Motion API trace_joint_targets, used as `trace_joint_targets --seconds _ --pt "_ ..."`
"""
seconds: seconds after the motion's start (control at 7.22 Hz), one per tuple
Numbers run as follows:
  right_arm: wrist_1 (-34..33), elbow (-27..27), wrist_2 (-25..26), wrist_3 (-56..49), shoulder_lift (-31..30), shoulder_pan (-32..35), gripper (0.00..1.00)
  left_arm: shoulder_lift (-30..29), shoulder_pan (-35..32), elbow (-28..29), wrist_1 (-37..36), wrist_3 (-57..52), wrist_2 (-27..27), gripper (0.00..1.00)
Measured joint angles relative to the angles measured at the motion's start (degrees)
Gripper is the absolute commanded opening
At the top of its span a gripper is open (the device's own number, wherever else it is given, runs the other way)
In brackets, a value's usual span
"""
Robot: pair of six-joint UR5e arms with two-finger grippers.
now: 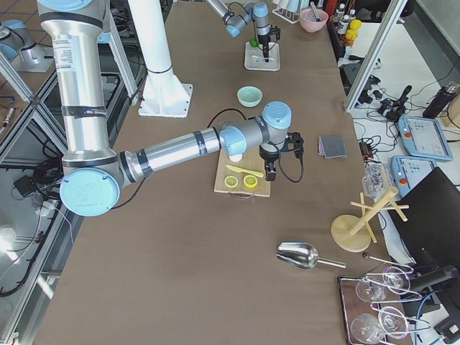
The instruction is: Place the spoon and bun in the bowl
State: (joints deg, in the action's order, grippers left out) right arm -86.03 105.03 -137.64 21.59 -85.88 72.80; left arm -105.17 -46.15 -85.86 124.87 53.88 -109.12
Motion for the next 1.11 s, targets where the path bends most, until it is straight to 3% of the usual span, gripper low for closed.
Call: trace_joint_targets --seconds 0.28,0.55,0.83,1.11 --pt "0.14 0.17 0.1 1.55 0.94 -0.63 1.0 0.08 0.01 -1.41 -0.74 0.0 0.68 0.0" --pt "0.65 0.85 1.09 4.67 2.43 -3.12 1.0 -0.69 -0.49 -6.17 -6.45 -0.01 0.5 0.0" --pt "3.96 1.27 6.4 7.33 3.99 -8.75 1.0 -4.81 -1.23 -11.09 -15.03 0.59 0.04 0.0" --pt "6.11 1.24 10.07 16.04 6.1 -15.08 1.0 -10.55 -1.15 -11.9 -18.59 4.71 -0.47 0.0"
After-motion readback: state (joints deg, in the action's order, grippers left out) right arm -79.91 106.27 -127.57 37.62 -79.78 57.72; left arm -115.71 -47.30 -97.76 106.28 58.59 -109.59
